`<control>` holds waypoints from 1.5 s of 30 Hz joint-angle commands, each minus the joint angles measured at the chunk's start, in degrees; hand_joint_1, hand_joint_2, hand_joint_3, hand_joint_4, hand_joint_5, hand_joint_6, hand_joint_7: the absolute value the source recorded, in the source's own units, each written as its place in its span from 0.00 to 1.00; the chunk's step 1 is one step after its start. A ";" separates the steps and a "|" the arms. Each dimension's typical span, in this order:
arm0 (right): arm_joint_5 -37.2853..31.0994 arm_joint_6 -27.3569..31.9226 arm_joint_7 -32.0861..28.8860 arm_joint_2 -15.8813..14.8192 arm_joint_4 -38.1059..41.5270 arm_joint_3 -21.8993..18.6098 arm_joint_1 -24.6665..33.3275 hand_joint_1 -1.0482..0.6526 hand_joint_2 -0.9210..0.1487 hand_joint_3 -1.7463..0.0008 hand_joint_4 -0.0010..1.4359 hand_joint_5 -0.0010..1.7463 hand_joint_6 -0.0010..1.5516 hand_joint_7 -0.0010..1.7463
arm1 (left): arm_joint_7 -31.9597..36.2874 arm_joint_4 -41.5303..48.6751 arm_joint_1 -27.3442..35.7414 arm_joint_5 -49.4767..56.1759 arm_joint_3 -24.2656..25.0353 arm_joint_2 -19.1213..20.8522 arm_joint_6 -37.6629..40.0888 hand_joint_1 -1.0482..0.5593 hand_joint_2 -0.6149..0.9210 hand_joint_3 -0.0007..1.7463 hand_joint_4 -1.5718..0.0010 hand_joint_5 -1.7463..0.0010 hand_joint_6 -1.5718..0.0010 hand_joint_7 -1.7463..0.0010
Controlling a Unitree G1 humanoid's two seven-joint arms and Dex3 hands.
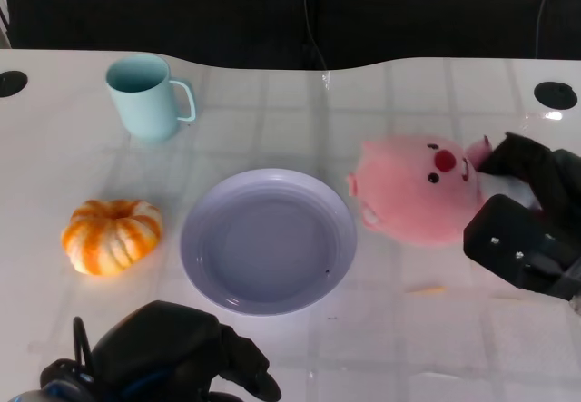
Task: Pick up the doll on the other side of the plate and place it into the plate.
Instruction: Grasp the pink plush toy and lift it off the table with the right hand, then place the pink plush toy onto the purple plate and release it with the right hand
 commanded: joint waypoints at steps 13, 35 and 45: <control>2.69 3.36 7.92 8.94 -13.99 2.41 -3.22 0.55 0.55 0.23 0.65 1.00 0.50 1.00 | 2.25 2.44 -0.79 2.20 -1.48 -1.34 -1.09 0.51 1.00 0.12 0.50 0.27 0.30 0.99; 0.81 6.57 18.59 16.10 -1.40 10.44 -10.34 0.51 0.10 0.80 0.44 0.50 0.49 0.17 | 2.90 2.66 -1.59 4.03 -4.23 -3.42 -1.16 0.51 1.00 0.13 0.49 0.27 0.29 0.99; -0.17 4.93 22.17 13.76 -4.07 11.63 -8.53 0.36 0.00 0.90 0.34 0.26 0.39 0.01 | 2.89 2.81 -1.77 4.52 -4.03 -2.92 -1.29 0.50 1.00 0.13 0.50 0.28 0.30 0.99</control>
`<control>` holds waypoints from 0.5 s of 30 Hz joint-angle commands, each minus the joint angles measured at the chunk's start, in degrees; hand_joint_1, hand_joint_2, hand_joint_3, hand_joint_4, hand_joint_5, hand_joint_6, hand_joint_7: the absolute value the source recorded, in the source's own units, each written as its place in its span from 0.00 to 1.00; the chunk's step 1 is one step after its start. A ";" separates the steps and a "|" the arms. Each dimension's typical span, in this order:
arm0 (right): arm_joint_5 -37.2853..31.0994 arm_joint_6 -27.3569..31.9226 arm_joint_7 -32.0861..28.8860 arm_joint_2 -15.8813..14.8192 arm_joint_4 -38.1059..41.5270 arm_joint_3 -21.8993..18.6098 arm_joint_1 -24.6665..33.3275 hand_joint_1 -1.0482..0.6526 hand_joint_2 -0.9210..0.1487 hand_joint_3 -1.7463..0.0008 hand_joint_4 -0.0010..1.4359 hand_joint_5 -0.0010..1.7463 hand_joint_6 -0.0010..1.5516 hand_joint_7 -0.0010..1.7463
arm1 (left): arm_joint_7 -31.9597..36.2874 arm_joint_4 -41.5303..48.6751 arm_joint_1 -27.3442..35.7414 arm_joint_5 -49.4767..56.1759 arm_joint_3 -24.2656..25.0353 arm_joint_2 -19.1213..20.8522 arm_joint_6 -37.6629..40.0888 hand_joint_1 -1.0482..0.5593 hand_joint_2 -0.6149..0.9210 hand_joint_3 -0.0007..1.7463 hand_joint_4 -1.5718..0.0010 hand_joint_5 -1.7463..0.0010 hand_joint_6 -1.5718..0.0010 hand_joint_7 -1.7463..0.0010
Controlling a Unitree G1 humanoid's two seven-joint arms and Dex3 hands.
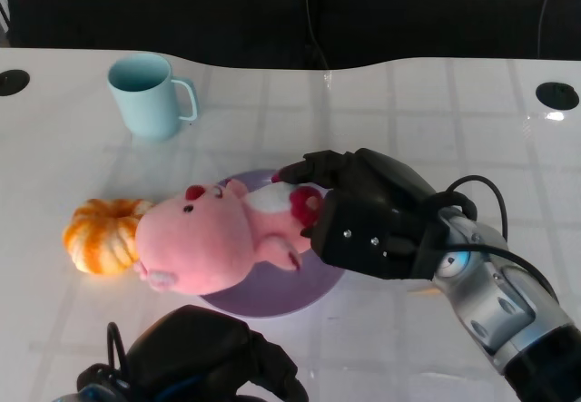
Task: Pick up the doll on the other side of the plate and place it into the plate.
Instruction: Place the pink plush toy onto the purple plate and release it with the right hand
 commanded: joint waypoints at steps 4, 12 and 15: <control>-0.15 -0.76 1.50 -2.88 -4.64 -0.23 1.47 0.35 0.00 0.89 0.34 0.26 0.39 0.01 | -0.08 -0.57 0.18 0.99 0.31 0.63 0.67 0.50 1.00 0.13 0.50 0.27 0.30 1.00; 1.95 -1.36 6.01 -9.38 -18.93 -3.69 5.77 0.33 0.00 0.89 0.37 0.27 0.40 0.01 | -0.06 0.20 -0.65 0.28 0.68 0.73 0.33 0.50 1.00 0.13 0.50 0.30 0.30 1.00; 3.50 -2.33 7.48 -11.75 -23.87 -5.79 8.84 0.32 0.00 0.88 0.37 0.29 0.41 0.01 | -1.01 0.04 -1.00 0.50 0.49 0.63 1.35 0.50 1.00 0.14 0.50 0.32 0.30 1.00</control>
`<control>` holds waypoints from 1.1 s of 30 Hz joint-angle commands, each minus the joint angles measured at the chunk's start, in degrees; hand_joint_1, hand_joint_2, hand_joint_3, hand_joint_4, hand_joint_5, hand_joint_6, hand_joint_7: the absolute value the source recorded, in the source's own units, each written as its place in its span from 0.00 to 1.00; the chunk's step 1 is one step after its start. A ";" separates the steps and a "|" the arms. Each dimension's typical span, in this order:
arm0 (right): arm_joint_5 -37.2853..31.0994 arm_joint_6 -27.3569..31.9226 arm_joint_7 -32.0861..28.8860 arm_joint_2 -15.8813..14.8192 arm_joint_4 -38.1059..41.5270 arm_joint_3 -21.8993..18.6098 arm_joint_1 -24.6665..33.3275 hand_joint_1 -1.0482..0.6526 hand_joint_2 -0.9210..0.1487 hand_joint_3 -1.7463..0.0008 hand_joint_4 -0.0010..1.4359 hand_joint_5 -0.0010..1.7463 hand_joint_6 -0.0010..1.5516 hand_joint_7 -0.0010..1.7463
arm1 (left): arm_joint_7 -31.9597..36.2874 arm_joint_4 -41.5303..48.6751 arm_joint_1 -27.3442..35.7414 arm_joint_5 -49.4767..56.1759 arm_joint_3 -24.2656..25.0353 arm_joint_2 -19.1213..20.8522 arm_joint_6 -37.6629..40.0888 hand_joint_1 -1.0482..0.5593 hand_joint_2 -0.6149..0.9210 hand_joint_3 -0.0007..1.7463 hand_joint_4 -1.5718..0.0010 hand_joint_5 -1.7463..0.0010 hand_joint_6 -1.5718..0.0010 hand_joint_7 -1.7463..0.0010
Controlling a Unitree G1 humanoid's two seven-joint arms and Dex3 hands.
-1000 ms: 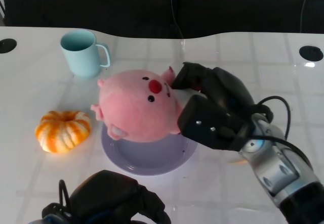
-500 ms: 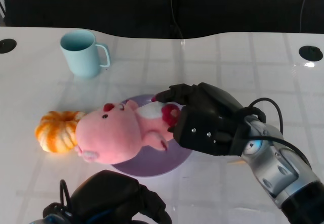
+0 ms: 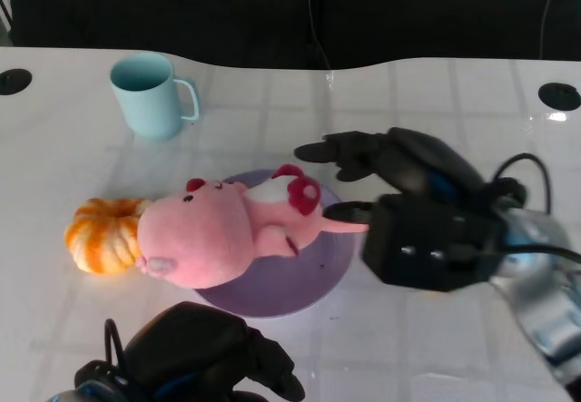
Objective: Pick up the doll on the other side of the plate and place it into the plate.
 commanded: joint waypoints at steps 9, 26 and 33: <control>7.26 -4.23 3.01 -8.87 -14.03 -9.86 14.63 0.41 0.00 0.92 0.40 0.39 0.48 0.04 | -0.74 0.12 -0.96 -0.44 0.34 1.00 0.86 0.50 1.00 0.14 0.50 0.33 0.31 1.00; 13.00 0.67 4.51 -9.92 -27.99 -18.98 35.01 0.67 0.29 0.50 0.57 0.81 0.58 0.54 | -0.27 1.94 -1.25 -3.37 2.64 3.20 -1.01 0.50 1.00 0.14 0.49 0.34 0.31 1.00; 9.87 -1.42 1.15 -9.54 -23.01 -17.46 34.43 0.66 0.50 0.26 0.59 0.96 0.53 0.75 | -0.43 2.44 -1.13 -3.95 3.85 4.21 -2.45 0.50 1.00 0.14 0.49 0.33 0.31 1.00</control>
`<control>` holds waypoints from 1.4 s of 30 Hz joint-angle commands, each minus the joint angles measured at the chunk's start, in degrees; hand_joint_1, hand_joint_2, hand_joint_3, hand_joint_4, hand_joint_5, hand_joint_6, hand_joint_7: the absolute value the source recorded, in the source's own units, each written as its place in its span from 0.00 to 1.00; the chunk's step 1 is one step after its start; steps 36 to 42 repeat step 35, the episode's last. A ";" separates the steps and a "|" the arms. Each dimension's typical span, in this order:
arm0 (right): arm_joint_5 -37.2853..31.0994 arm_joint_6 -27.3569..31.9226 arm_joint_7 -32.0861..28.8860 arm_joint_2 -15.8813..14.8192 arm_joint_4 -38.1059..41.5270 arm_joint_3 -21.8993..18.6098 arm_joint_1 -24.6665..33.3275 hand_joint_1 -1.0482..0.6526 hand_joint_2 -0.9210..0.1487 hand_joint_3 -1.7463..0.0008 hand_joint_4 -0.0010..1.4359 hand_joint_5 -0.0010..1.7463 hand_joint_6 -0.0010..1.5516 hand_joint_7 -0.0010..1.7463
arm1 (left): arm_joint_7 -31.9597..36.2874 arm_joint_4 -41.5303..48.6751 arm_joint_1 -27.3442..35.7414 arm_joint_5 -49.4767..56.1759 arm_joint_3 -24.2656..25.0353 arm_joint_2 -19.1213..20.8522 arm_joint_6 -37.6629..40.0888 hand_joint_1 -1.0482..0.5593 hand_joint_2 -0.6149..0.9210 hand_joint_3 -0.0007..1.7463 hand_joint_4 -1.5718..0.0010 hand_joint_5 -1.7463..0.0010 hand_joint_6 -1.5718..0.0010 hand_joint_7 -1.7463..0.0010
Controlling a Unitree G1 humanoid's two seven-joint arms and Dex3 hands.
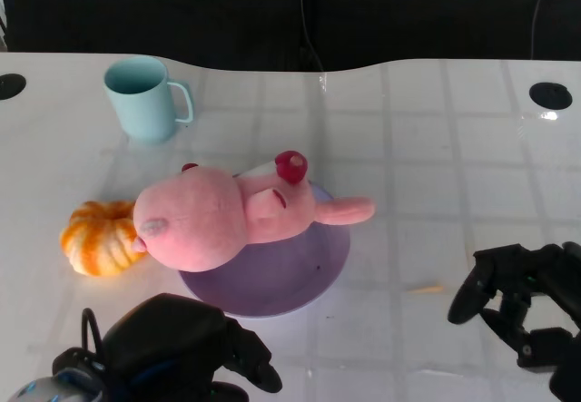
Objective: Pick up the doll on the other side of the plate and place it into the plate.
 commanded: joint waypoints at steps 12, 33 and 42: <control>-4.99 -0.08 -1.05 -0.83 4.95 2.80 -3.20 0.60 0.52 0.27 0.58 1.00 0.50 0.83 | 0.18 0.33 -0.01 -0.71 1.39 1.47 -0.58 0.50 1.00 0.13 0.50 0.33 0.30 0.99; -6.87 -0.79 -0.95 -1.37 5.81 3.28 -4.00 0.59 0.48 0.31 0.55 0.99 0.50 0.79 | 0.74 1.11 -0.17 -0.84 1.69 1.39 -1.90 0.51 1.00 0.13 0.49 0.32 0.30 0.99; -7.12 -0.21 -0.72 -1.38 5.64 3.33 -4.07 0.59 0.48 0.31 0.55 0.99 0.50 0.79 | 0.35 0.94 -0.16 -1.02 1.69 1.18 -1.29 0.51 1.00 0.13 0.49 0.32 0.30 0.99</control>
